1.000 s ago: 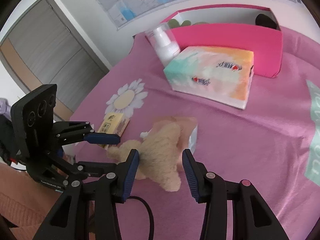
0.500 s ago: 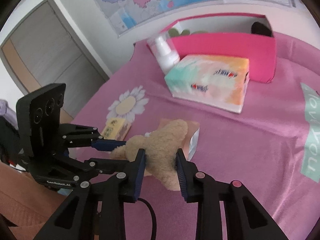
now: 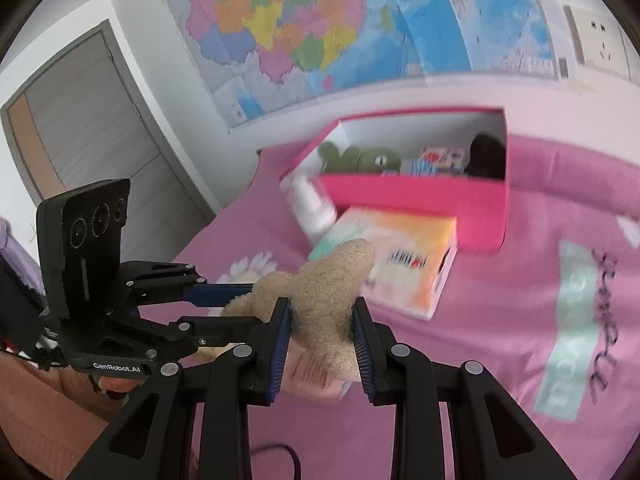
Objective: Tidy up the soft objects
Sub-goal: 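Carry the teddy bear into the pink box and open the right gripper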
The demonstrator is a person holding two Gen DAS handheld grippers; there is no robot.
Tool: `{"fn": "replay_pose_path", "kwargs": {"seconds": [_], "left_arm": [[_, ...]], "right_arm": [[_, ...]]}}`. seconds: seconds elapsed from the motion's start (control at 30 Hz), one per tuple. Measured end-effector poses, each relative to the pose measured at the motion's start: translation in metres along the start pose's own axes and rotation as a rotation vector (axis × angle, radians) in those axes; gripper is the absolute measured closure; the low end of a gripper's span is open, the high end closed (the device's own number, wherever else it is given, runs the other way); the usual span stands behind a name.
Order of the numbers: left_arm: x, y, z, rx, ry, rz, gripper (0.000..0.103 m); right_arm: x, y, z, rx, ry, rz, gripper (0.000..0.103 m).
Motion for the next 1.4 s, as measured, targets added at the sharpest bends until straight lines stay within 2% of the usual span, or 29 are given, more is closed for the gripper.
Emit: {"fn": "replay_pose_path", "kwargs": {"seconds": [0.43,0.8,1.03,1.17,1.27,1.4], "left_arm": [[-0.086,0.008,-0.034,-0.063,-0.002,0.061,0.069],[-0.141,0.041,-0.068,-0.136,-0.047,0.022,0.069],[-0.158,0.066,-0.091,-0.172,-0.077,-0.029,0.071],[-0.166,0.079,-0.103,-0.222,-0.090,-0.050,0.075],[-0.167,0.083,-0.109,-0.242,-0.106,-0.056,0.075],[-0.160,0.077,-0.106,-0.239,-0.089,-0.043,0.074]], "right_arm": [[-0.085,0.003,0.029,0.008,0.030,0.113,0.073],[-0.138,0.045,0.063,0.032,0.109,0.120,0.073],[-0.153,0.079,0.081,0.052,0.149,0.090,0.073],[-0.160,0.098,0.086,0.067,0.159,0.075,0.080],[-0.164,0.110,0.095,0.133,0.171,0.066,0.080],[-0.158,0.110,0.100,0.151,0.175,0.060,0.079]]}}
Point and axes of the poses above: each gripper's, at about its wrist camera, not at the fingertips, and y roughly the way its jaws point, z to its right, x to its underside, the point moved 6 cm from there along y, roughly the way its jaws point, and after that the axes turned 8 degrees about x, right-handed, at the moved point
